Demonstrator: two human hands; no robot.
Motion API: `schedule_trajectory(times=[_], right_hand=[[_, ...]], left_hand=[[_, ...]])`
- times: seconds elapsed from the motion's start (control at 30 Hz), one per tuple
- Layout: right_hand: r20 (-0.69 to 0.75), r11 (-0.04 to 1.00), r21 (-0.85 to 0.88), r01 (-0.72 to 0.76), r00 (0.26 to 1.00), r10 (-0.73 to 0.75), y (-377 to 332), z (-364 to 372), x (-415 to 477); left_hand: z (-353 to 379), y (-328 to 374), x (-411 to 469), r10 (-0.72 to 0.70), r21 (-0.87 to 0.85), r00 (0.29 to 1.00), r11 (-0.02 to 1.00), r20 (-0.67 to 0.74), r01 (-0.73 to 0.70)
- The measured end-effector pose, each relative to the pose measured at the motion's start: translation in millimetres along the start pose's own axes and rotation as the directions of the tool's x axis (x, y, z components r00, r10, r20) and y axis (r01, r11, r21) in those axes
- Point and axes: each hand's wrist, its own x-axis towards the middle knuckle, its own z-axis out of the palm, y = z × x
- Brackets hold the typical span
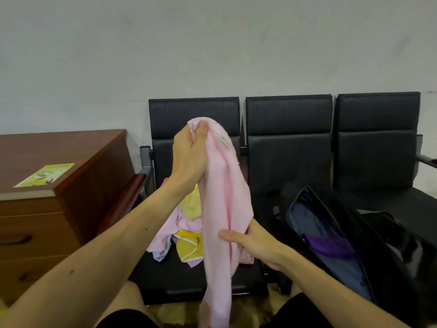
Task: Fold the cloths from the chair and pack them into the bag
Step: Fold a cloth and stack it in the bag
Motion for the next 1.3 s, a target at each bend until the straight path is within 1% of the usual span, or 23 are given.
schedule_trajectory(times=[0.1,0.2,0.23,0.3,0.33,0.37,0.4,0.43,0.47,0.5,0.53,0.57,0.63,0.67,0.77,0.83,0.9,0.97,1.0,1.03,1.07,1.2,1.3], right_hand=[[-0.018,1.0,0.012,0.013,1.0,-0.013,2.0,0.3,-2.0],[-0.039,0.999,0.036,0.02,0.999,-0.019,-14.8,-3.3,-9.1],[-0.04,1.0,0.021,0.01,0.999,-0.009,-21.2,-5.6,-10.9],[-0.041,0.999,0.037,-0.024,0.999,0.026,-32.7,-10.9,-13.4],[-0.021,0.993,0.103,-0.06,0.998,0.062,-37.8,-13.6,-14.0],[0.003,0.978,0.182,-0.106,0.994,0.107,-42.8,-16.4,-14.4],[0.028,0.954,0.262,-0.148,0.989,0.146,-48.9,-18.0,-16.0],[0.049,0.928,0.325,-0.184,0.983,0.178,-54.7,-19.1,-17.5],[0.068,0.908,0.37,-0.197,0.98,0.184,-60.1,-19.6,-18.1],[0.078,0.9,0.391,-0.192,0.981,0.176,-64.5,-19.8,-19.1],[0.085,0.896,0.403,-0.185,0.983,0.165,-68.4,-19.1,-19.3],[0.091,0.89,0.419,-0.182,0.983,0.158,-72.4,-18.3,-19.8],[0.091,0.877,0.451,-0.168,0.986,0.142,-80.1,-17.8,-21.2],[0.087,0.869,0.471,-0.148,0.989,0.121,-83.3,-19.1,-21.4],[0.052,0.829,0.556,-0.059,0.998,0.036,-92.2,-21.6,-22.7],[0.0,0.798,0.603,-0.004,1.0,0.005,-96.3,-24.2,-21.6],[-0.051,0.781,0.623,0.04,0.999,-0.01,-99.2,-26.5,-20.0],[-0.088,0.769,0.636,0.061,0.996,-0.007,-99.4,-28.1,-17.6],[-0.103,0.769,0.635,0.071,0.995,-0.007,-99.2,-29.4,-16.2],[-0.12,0.771,0.632,0.079,0.993,-0.004,-100.3,-29.7,-16.5],[-0.132,0.773,0.628,0.086,0.991,-0.003,-100.2,-30.5,-15.6],[-0.142,0.787,0.612,0.075,0.99,0.016,-101.3,-32.2,-16.6],[-0.153,0.786,0.615,0.06,0.987,0.045,-100.6,-32.4,-15.4]], left_hand=[[-10.3,-8.3,6.8,-0.008,0.076,0.998,0.997,-0.054,0.012],[-26.4,-15.3,15.3,0.036,0.3,0.99,0.954,-0.135,0.006],[-33.9,-21.7,15.7,0.069,0.408,0.989,0.913,-0.129,-0.01],[-48.7,-42.7,14.3,0.1,0.632,0.992,0.774,-0.075,-0.03],[-55.5,-58.0,13.4,0.07,0.717,0.997,0.697,-0.045,-0.016],[-60.0,-71.8,11.8,-0.009,0.755,0.999,0.654,-0.05,0.044],[-62.1,-84.6,11.4,-0.13,0.747,0.988,0.648,-0.085,0.149],[-62.5,-94.0,10.5,-0.288,0.662,0.951,0.69,-0.118,0.291],[-61.5,-100.9,9.9,-0.454,0.504,0.884,0.741,-0.111,0.444],[-59.2,-104.9,8.1,-0.6,0.298,0.798,0.753,-0.054,0.586],[-57.7,-106.5,4.3,-0.691,0.105,0.722,0.721,0.036,0.685],[-57.5,-104.3,-1.3,-0.724,-0.053,0.68,0.679,0.121,0.732],[-57.0,-99.4,-15.3,-0.722,-0.271,0.653,0.597,0.229,0.755],[-56.6,-95.3,-24.0,-0.715,-0.311,0.64,0.563,0.283,0.766],[-52.9,-87.2,-54.8,-0.68,-0.267,0.581,0.518,0.448,0.813],[-48.7,-89.1,-72.3,-0.651,-0.301,0.544,0.456,0.529,0.838],[-45.3,-89.0,-88.6,-0.643,-0.336,0.525,0.404,0.557,0.851],[-43.9,-86.1,-104.8,-0.665,-0.294,0.44,0.328,0.603,0.898],[-43.9,-80.8,-111.5,-0.659,-0.24,0.39,0.31,0.643,0.92],[-45.4,-75.9,-113.8,-0.64,-0.202,0.372,0.325,0.672,0.924],[-48.0,-68.3,-115.1,-0.613,-0.189,0.389,0.366,0.688,0.911],[-54.8,-43.6,-104.0,-0.536,-0.176,0.538,0.583,0.65,0.793],[-53.8,-30.5,-95.0,-0.541,-0.141,0.595,0.659,0.594,0.739]])
